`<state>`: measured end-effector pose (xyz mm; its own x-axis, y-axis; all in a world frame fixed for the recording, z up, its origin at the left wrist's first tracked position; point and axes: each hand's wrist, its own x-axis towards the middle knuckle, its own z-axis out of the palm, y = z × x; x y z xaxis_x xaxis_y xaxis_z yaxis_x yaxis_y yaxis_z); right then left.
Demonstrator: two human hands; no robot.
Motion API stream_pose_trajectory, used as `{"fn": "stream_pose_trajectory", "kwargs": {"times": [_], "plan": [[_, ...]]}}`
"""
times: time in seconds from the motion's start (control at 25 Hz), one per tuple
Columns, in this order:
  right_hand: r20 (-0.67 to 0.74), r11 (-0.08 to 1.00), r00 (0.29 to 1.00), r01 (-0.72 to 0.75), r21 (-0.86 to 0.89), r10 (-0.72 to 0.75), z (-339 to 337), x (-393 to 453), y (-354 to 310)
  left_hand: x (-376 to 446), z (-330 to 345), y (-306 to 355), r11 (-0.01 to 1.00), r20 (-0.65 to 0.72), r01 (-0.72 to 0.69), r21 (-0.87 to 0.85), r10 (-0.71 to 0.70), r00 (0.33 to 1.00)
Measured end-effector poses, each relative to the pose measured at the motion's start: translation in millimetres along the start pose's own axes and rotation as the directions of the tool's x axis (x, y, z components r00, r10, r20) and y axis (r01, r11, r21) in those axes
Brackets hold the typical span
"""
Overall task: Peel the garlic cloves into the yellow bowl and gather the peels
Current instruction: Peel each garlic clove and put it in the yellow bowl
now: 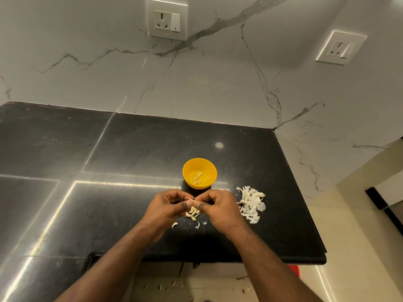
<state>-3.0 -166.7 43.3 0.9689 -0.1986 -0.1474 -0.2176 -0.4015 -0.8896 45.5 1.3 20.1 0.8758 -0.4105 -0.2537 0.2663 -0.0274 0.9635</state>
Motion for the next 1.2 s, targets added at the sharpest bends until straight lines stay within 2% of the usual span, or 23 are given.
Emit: {"fn": "stream_pose_trajectory", "kwargs": {"times": [0.24, 0.4, 0.52, 0.64, 0.84, 1.0, 1.2], "plan": [[0.133, 0.913, 0.961, -0.272, 0.305, 0.242, -2, -2, -8, 7, -6, -6, 0.984, 0.042, -0.112, 0.138, 0.107, 0.993], [0.272, 0.771, 0.884, -0.465, 0.435, 0.38, -8, -1, -14, 8, -6, -6, 0.981, 0.086, -0.136, 0.135, 0.125, 0.988], [0.35, 0.69, 0.839, -0.543, 0.479, 0.417, -10, 1, -13, 7, -8, -5, 0.985, 0.104, -0.128, 0.113, 0.117, 0.988], [0.337, 0.684, 0.856, -0.516, 0.516, 0.391, -7, 0, -11, 3, -6, -2, 0.993, 0.101, -0.107, 0.044, 0.102, 0.99], [0.151, 0.859, 0.947, -0.322, 0.397, 0.285, 5, 0, -6, 1, -6, -2, 0.993, 0.078, 0.022, -0.114, -0.013, 0.997], [0.135, 0.885, 0.957, -0.291, 0.364, 0.259, 7, -1, -8, -1, -5, 2, 0.982, 0.087, 0.078, -0.171, -0.064, 0.994], [0.032, 0.918, 0.973, -0.225, 0.326, 0.227, 13, -1, -11, -2, -1, 5, 0.969, 0.053, 0.128, -0.21, -0.119, 0.991]]}}
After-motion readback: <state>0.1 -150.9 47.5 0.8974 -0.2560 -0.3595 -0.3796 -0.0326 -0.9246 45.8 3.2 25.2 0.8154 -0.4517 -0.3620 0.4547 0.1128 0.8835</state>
